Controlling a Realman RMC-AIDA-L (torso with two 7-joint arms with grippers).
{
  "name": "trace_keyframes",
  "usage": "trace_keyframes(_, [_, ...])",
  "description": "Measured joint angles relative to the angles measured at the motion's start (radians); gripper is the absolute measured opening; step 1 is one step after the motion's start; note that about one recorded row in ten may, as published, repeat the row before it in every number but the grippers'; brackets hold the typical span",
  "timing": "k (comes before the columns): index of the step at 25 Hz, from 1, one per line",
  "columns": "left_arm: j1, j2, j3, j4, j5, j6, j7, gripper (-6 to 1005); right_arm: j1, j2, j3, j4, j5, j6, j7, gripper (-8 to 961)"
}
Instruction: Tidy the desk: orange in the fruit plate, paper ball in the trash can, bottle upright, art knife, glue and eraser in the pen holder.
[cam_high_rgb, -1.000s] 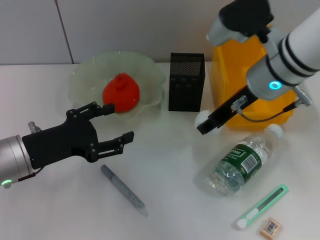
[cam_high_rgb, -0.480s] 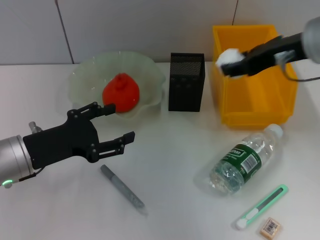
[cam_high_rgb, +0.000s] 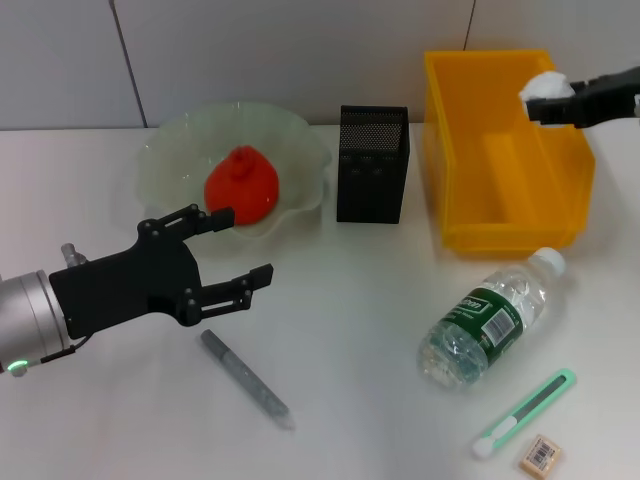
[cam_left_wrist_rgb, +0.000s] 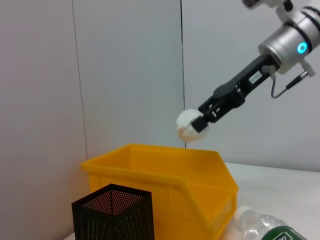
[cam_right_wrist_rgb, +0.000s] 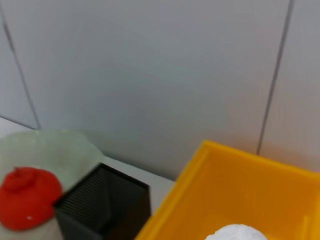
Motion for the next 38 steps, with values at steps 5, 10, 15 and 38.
trace_keyframes(5, [0.000, -0.001, 0.003, 0.004, 0.000, 0.000, -0.004, 829, 0.009, -0.004, 0.006, -0.091, 0.001, 0.068, -0.045, 566])
trace_keyframes(10, [0.000, -0.002, 0.003, 0.006, 0.000, -0.001, -0.008, 829, 0.042, -0.014, 0.006, -0.152, -0.001, 0.077, -0.068, 596])
trace_keyframes(15, [-0.003, -0.002, 0.002, 0.004, 0.000, -0.001, -0.008, 829, 0.056, -0.019, 0.001, -0.163, -0.006, 0.078, -0.077, 626])
trace_keyframes(38, [0.001, 0.000, -0.005, 0.005, 0.000, -0.001, -0.009, 829, -0.078, -0.019, 0.010, -0.117, 0.414, 0.071, -0.366, 784])
